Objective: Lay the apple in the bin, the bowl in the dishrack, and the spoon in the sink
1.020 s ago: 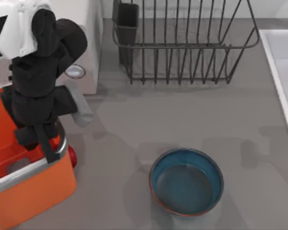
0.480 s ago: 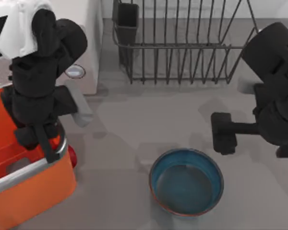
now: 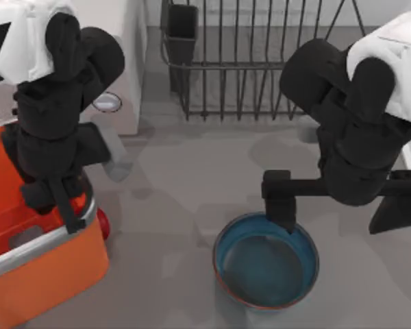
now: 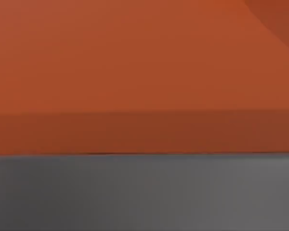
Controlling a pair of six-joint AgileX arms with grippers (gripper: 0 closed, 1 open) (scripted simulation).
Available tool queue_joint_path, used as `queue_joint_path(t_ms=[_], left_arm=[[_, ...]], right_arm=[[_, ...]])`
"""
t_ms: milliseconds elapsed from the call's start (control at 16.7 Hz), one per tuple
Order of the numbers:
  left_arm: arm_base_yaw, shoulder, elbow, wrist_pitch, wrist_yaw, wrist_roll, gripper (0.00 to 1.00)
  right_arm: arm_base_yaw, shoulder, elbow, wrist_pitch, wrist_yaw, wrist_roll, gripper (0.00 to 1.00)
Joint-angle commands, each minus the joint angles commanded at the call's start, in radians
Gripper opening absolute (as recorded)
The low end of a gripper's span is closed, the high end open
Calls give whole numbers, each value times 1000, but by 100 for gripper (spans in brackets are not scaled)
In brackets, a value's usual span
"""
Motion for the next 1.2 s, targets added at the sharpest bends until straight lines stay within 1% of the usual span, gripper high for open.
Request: queue_joint_path(t_ms=[240, 360, 720, 840, 1140, 1200], left_arm=[[0, 0, 0, 0, 0, 0, 100], [0, 0, 0, 0, 0, 0, 100], [0, 0, 0, 0, 0, 0, 100], [0, 0, 0, 0, 0, 0, 100], [0, 0, 0, 0, 0, 0, 100], [0, 0, 0, 0, 0, 0, 100]], right_arm=[[-4, -2, -6, 5, -1, -1, 100], [-3, 10, -36, 41, 0, -3, 100], [1, 96, -215, 323, 0, 2, 100], [3, 117, -257, 379, 0, 4, 100], [3, 123, -269, 392, 0, 5, 100], [3, 123, -269, 392, 0, 5, 92]])
